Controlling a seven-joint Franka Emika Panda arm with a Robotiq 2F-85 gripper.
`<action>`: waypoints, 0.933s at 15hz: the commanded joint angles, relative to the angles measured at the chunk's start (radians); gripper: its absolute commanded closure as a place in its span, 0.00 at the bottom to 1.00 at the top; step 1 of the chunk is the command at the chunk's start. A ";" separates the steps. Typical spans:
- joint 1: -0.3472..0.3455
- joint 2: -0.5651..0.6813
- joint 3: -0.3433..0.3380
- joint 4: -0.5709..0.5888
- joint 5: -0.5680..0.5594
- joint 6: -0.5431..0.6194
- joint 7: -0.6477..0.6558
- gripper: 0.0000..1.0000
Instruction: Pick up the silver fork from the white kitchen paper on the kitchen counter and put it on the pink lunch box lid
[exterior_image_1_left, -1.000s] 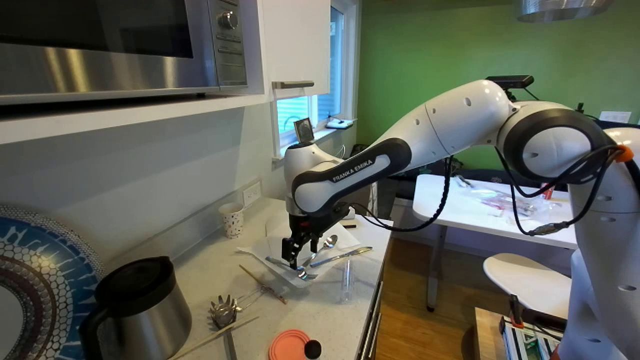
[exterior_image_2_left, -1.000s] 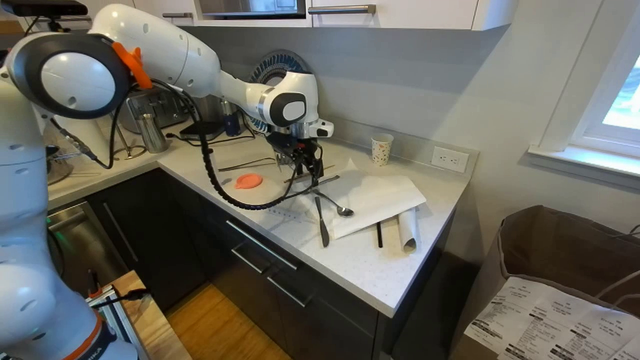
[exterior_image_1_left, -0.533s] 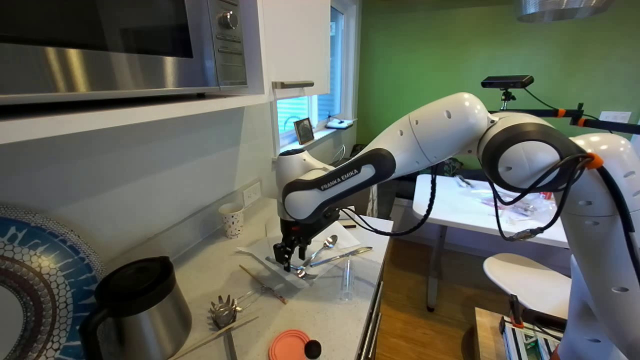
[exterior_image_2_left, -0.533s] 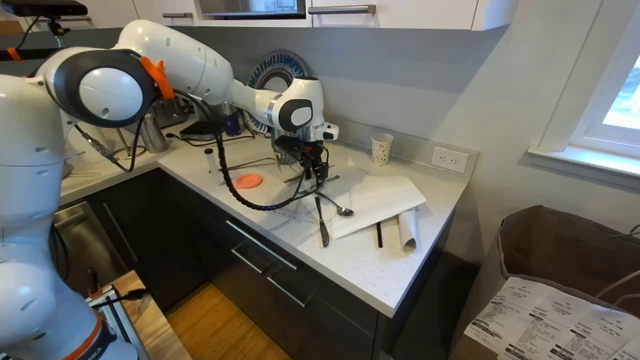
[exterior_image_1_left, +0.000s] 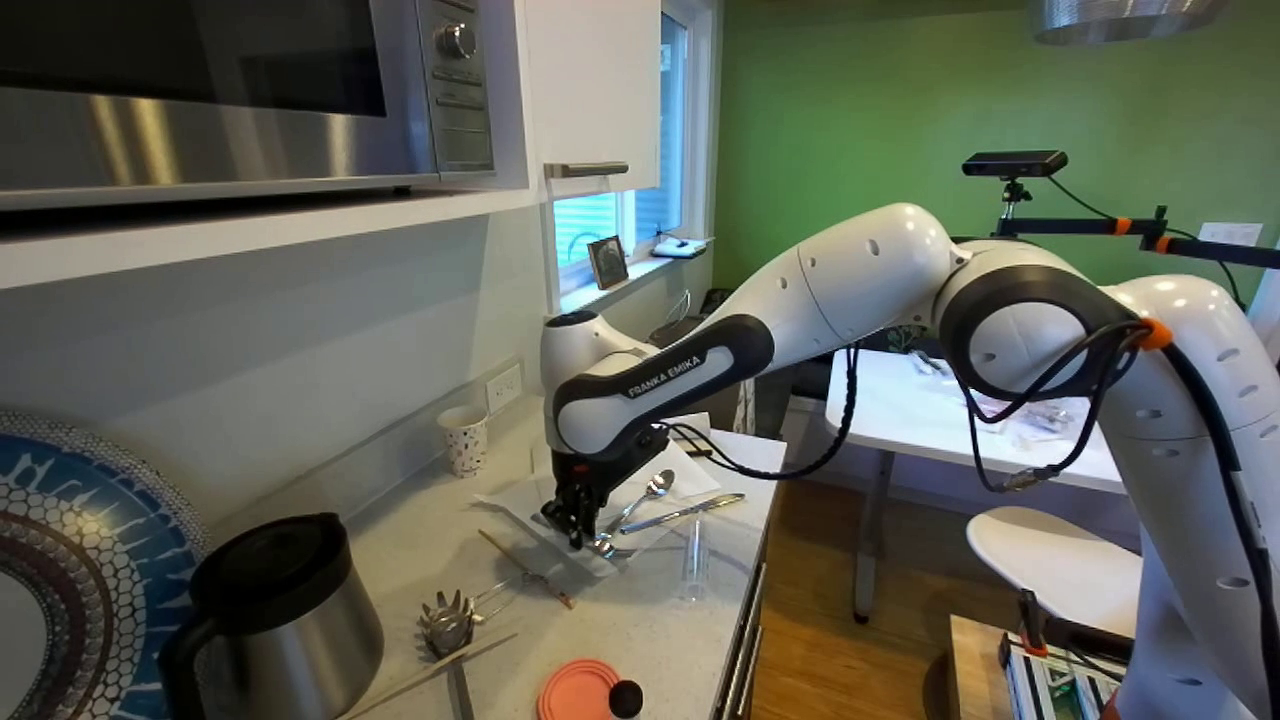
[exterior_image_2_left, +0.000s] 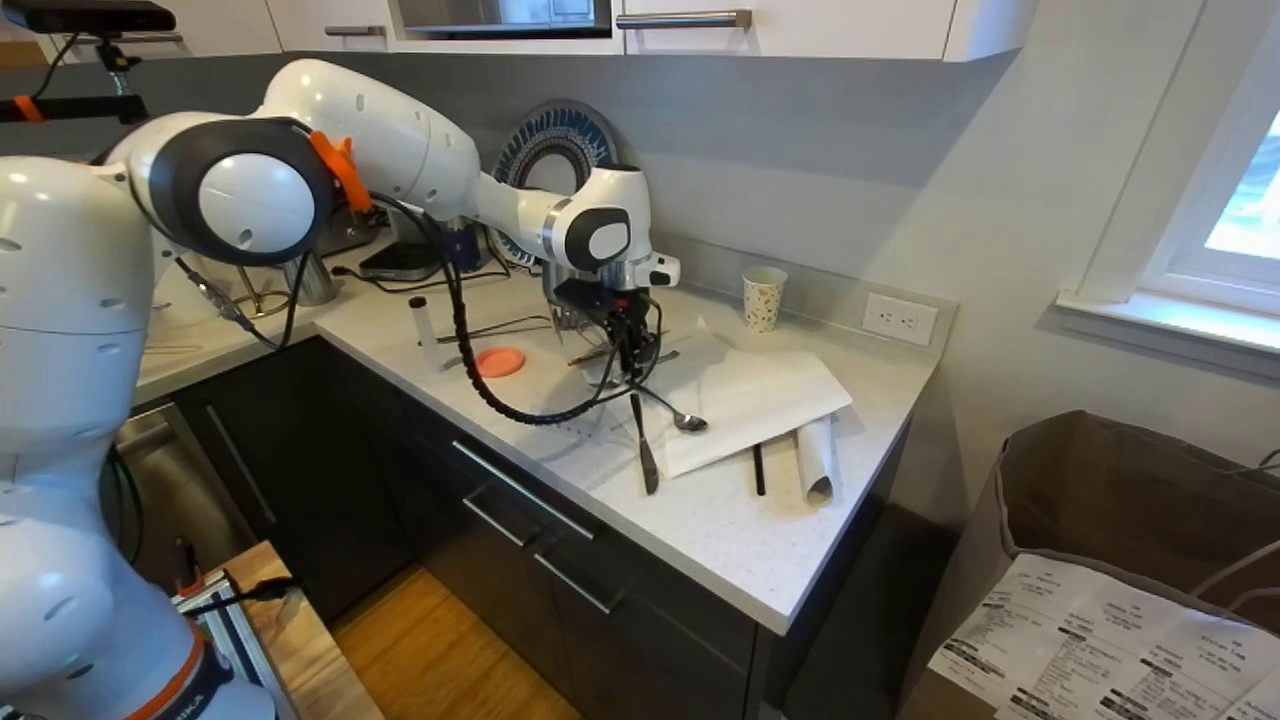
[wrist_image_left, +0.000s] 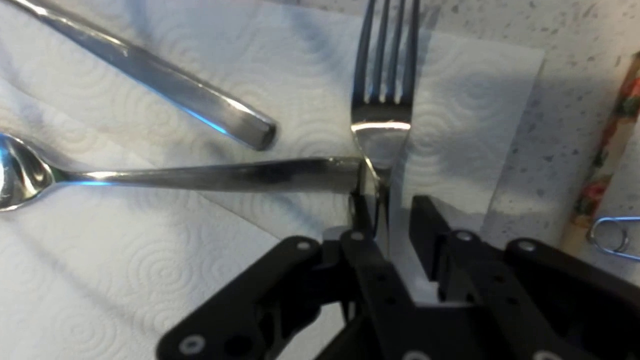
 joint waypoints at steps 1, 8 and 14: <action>0.017 0.013 -0.011 0.014 -0.023 -0.003 0.032 1.00; 0.066 -0.087 -0.032 -0.099 -0.100 0.039 0.115 0.98; 0.119 -0.275 -0.025 -0.301 -0.245 0.080 0.200 0.98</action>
